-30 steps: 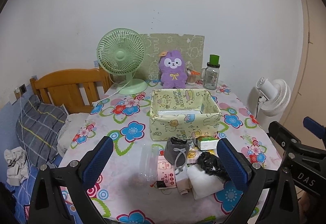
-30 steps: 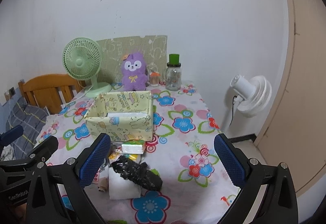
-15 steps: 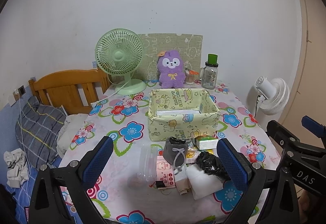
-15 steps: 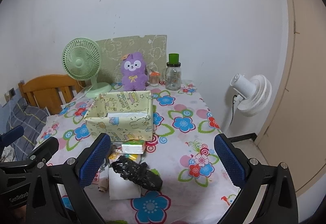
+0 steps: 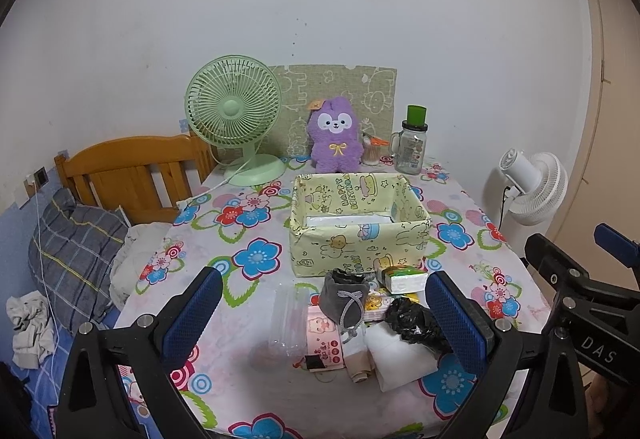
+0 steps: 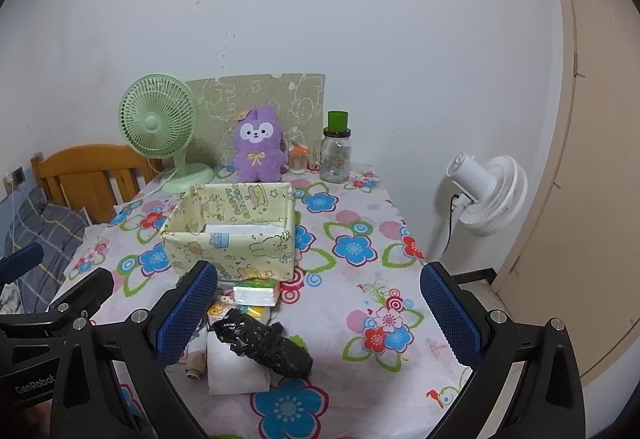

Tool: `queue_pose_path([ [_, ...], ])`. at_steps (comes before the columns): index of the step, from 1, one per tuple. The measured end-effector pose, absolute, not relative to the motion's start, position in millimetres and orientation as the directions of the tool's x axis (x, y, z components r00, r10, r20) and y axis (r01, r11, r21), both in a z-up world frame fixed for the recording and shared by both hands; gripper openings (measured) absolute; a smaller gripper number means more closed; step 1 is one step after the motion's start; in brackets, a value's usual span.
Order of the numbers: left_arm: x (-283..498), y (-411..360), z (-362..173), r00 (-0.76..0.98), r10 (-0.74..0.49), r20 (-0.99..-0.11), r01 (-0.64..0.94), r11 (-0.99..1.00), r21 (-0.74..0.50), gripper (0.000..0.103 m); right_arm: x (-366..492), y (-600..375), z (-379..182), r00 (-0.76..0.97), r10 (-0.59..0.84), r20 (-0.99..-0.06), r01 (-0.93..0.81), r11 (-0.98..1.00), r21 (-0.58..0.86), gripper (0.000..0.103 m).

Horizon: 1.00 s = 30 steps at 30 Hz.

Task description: Organize soft objects

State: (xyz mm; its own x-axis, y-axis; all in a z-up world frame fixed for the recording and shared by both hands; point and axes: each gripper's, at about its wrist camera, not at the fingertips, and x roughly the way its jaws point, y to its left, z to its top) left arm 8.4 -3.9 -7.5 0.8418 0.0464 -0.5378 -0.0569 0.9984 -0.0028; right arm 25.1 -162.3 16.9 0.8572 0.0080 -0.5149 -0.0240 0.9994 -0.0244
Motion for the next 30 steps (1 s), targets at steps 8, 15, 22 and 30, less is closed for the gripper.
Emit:
queue_pose_path([
  [8, 8.4, -3.9, -7.5, 0.842, 0.046, -0.538, -0.057, 0.998, -0.003, 0.102, 26.0, -161.6, 15.0, 0.853, 0.016, -0.522, -0.029, 0.999, -0.017, 0.102],
  [15, 8.9, -4.3, -7.3, 0.841, 0.044, -0.539, -0.056, 0.998, -0.005, 0.102, 26.2, -160.5, 14.7, 0.855, 0.013, -0.518, -0.024, 1.000, -0.015, 0.102],
  [22, 10.6, -2.9, -8.6, 0.839, 0.045, -0.542, -0.056, 0.998, -0.003, 0.102, 27.7, -162.9, 13.8, 0.852, 0.018, -0.522, -0.026, 1.000, -0.007, 0.102],
  [30, 13.9, -3.0, -17.2, 0.831, 0.024, -0.556, -0.034, 0.999, -0.008, 0.099, 35.5, -163.6, 10.2, 0.843, 0.017, -0.538, -0.020, 1.000, 0.000, 0.102],
])
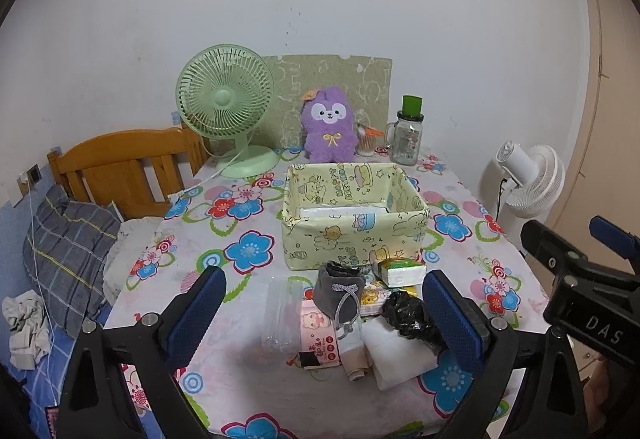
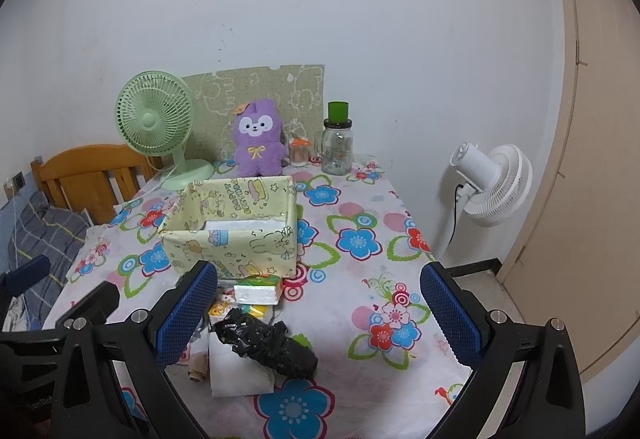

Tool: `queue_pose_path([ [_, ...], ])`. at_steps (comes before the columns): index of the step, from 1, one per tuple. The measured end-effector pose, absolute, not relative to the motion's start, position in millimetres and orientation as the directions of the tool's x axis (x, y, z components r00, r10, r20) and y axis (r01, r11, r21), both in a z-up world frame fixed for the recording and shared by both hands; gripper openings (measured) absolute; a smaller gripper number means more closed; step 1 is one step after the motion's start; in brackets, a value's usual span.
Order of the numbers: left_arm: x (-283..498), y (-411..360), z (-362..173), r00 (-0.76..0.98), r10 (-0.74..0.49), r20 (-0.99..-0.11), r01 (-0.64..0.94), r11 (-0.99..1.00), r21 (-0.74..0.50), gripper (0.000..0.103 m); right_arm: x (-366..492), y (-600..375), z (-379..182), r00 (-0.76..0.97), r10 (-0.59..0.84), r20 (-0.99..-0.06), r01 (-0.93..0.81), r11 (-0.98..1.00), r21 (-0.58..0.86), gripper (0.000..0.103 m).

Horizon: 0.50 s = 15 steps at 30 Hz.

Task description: Organize soft objects

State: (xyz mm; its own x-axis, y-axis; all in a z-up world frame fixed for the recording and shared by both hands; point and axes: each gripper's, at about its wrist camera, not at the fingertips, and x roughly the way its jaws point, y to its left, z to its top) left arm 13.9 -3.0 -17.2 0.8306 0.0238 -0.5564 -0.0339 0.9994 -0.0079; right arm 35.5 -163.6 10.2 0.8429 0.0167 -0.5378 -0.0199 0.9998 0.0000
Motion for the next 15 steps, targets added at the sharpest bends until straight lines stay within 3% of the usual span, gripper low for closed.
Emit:
queue_pose_path([
  [15, 40.4, 1.6, -59.0, 0.797, 0.003, -0.604, -0.055, 0.996, -0.068, 0.097, 61.1, -158.6, -23.4, 0.831, 0.064, -0.553, -0.075, 0.997, 0.003, 0.102],
])
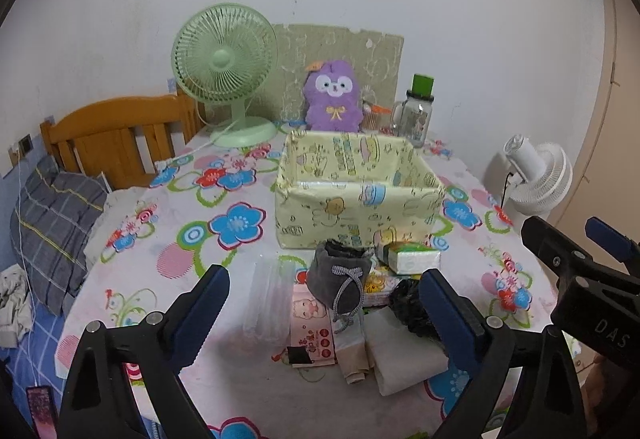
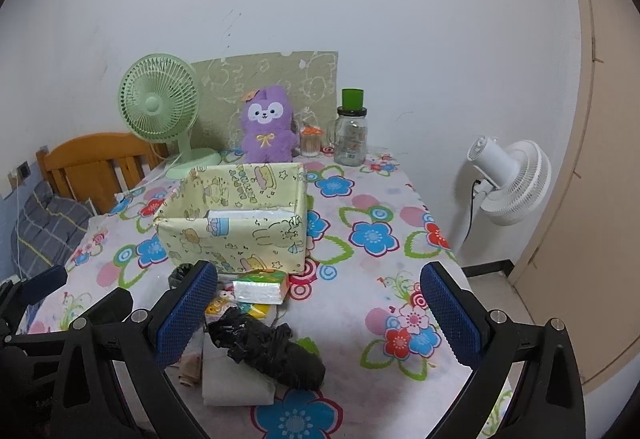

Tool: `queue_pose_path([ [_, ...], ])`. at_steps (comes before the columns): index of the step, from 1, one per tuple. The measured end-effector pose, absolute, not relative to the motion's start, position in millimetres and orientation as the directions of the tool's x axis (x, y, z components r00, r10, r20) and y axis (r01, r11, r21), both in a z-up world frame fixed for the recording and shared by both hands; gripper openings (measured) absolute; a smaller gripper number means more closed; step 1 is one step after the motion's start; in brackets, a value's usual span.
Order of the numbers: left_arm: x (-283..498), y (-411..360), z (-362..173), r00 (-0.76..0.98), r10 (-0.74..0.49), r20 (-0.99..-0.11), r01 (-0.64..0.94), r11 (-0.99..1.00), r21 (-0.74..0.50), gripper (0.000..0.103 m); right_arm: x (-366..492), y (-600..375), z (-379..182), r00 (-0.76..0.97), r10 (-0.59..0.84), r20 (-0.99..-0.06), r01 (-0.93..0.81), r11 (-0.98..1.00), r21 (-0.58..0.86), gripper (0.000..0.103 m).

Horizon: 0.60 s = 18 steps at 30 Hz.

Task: Organize soft objects
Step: 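Grasp the grey drawstring pouch with the left tool while the right tool grasps the black umbrella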

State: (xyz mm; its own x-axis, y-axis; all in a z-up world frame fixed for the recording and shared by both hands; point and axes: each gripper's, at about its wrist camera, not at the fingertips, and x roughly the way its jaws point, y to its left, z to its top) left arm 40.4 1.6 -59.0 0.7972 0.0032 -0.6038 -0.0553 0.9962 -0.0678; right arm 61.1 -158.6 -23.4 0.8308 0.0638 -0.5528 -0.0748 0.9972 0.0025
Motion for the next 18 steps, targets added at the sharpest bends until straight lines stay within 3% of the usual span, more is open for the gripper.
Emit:
queue_pose_path([
  [18, 74.8, -17.4, -117.3, 0.756, 0.005, -0.655, 0.005, 1.000, 0.013, 0.096, 90.5, -141.4, -81.8, 0.770, 0.140, -0.623, -0.164, 0.986, 0.020, 0.102],
])
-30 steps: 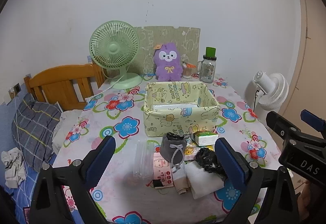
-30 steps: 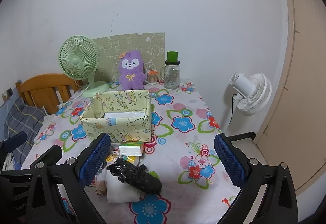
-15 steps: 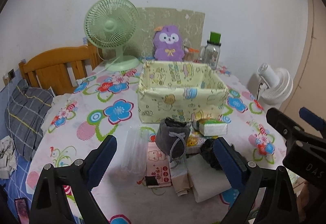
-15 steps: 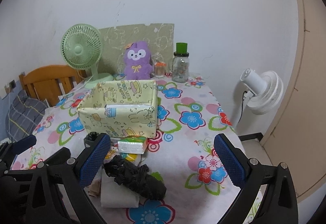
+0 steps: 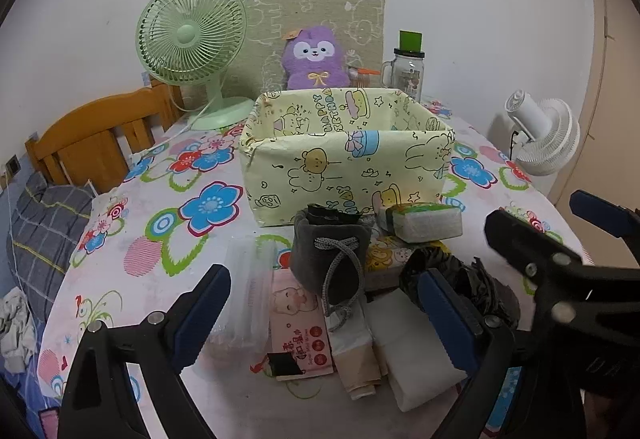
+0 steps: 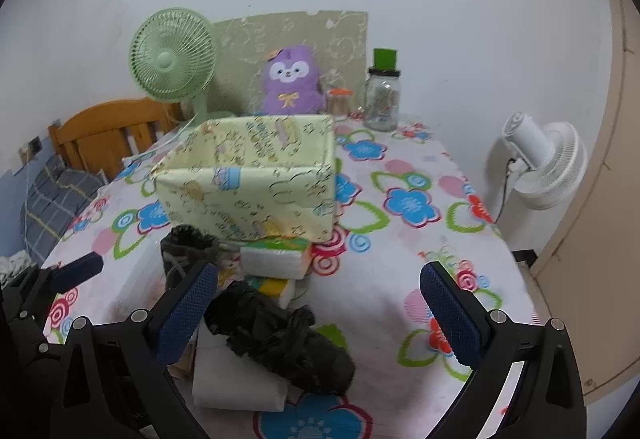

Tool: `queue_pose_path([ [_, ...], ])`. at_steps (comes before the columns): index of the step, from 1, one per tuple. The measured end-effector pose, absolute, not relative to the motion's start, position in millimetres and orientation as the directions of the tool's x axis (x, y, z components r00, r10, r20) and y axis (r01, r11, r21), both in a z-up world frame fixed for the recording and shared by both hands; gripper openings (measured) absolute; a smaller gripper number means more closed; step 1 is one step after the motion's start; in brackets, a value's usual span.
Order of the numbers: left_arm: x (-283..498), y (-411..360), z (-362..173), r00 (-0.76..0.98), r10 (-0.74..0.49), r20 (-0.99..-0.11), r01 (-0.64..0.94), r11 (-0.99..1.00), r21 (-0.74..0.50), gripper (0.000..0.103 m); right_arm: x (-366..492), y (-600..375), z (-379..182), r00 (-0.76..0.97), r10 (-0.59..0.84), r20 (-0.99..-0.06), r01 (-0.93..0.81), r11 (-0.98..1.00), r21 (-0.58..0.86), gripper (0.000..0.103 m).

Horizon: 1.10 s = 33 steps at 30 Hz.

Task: Organize soft objects
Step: 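Grasp the grey drawstring pouch with the left tool while the right tool grasps the black umbrella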

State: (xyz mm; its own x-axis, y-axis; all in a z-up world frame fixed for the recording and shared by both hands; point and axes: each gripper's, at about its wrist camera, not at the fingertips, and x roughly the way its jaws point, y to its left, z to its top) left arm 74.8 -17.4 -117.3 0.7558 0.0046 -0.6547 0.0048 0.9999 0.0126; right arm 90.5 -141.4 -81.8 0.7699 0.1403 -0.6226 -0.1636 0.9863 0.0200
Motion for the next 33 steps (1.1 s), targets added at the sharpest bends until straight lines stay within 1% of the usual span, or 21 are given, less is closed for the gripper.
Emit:
queue_pose_path([
  [4, 77.1, -17.6, -122.6, 0.751, 0.006, -0.661, 0.013, 1.000, 0.025, 0.096, 94.6, -135.3, -92.8, 0.750, 0.150, -0.644, -0.182, 0.983, 0.017, 0.102],
  [7, 81.0, -15.6, -130.7, 0.728, -0.002, -0.685, 0.017, 1.000, 0.015, 0.096, 97.4, -133.4, -100.5, 0.736, 0.146, -0.661, -0.184, 0.983, 0.011, 0.102],
  [11, 81.6, -14.4, -139.0, 0.710, -0.003, -0.704, 0.020, 1.000, 0.017, 0.090, 99.2, -129.1, -108.7, 0.714, 0.160, -0.682, -0.204, 0.979, 0.015, 0.102],
  [20, 84.9, -18.0, -156.0, 0.674, -0.018, -0.739, 0.058, 0.998, 0.028, 0.090, 110.8, -124.6, -132.9, 0.656, 0.180, -0.733, -0.217, 0.975, 0.045, 0.102],
  [24, 87.3, -17.5, -160.7, 0.662, -0.032, -0.749, 0.071, 0.997, 0.020, 0.090, 115.4, -125.8, -142.2, 0.628, 0.206, -0.750, -0.216, 0.973, 0.087, 0.100],
  [27, 91.1, -15.9, -163.6, 0.652, -0.033, -0.758, 0.067, 0.998, 0.013, 0.090, 118.0, -122.7, -147.3, 0.597, 0.252, -0.761, -0.238, 0.962, 0.133, 0.088],
  [28, 92.2, -16.0, -165.2, 0.649, -0.033, -0.760, 0.067, 0.998, 0.014, 0.090, 118.2, -120.3, -148.6, 0.586, 0.267, -0.765, -0.249, 0.958, 0.144, 0.080],
  [29, 93.2, -16.3, -166.7, 0.645, -0.032, -0.764, 0.067, 0.998, 0.015, 0.090, 117.8, -117.8, -149.5, 0.580, 0.277, -0.766, -0.259, 0.954, 0.149, 0.070],
  [30, 93.9, -16.7, -168.2, 0.640, -0.033, -0.768, 0.069, 0.998, 0.014, 0.090, 116.6, -114.8, -149.4, 0.576, 0.290, -0.764, -0.273, 0.949, 0.155, 0.064],
  [31, 94.2, -16.6, -169.0, 0.638, -0.036, -0.769, 0.070, 0.997, 0.012, 0.090, 115.4, -112.0, -148.4, 0.571, 0.307, -0.762, -0.289, 0.943, 0.163, 0.050],
  [32, 94.1, -16.9, -169.0, 0.638, -0.038, -0.769, 0.071, 0.997, 0.010, 0.090, 113.6, -109.0, -146.4, 0.573, 0.311, -0.758, -0.299, 0.941, 0.160, 0.043],
  [33, 93.7, -16.9, -168.4, 0.640, -0.040, -0.767, 0.071, 0.997, 0.007, 0.090, 112.0, -106.0, -143.8, 0.581, 0.305, -0.754, -0.307, 0.941, 0.144, 0.041],
])
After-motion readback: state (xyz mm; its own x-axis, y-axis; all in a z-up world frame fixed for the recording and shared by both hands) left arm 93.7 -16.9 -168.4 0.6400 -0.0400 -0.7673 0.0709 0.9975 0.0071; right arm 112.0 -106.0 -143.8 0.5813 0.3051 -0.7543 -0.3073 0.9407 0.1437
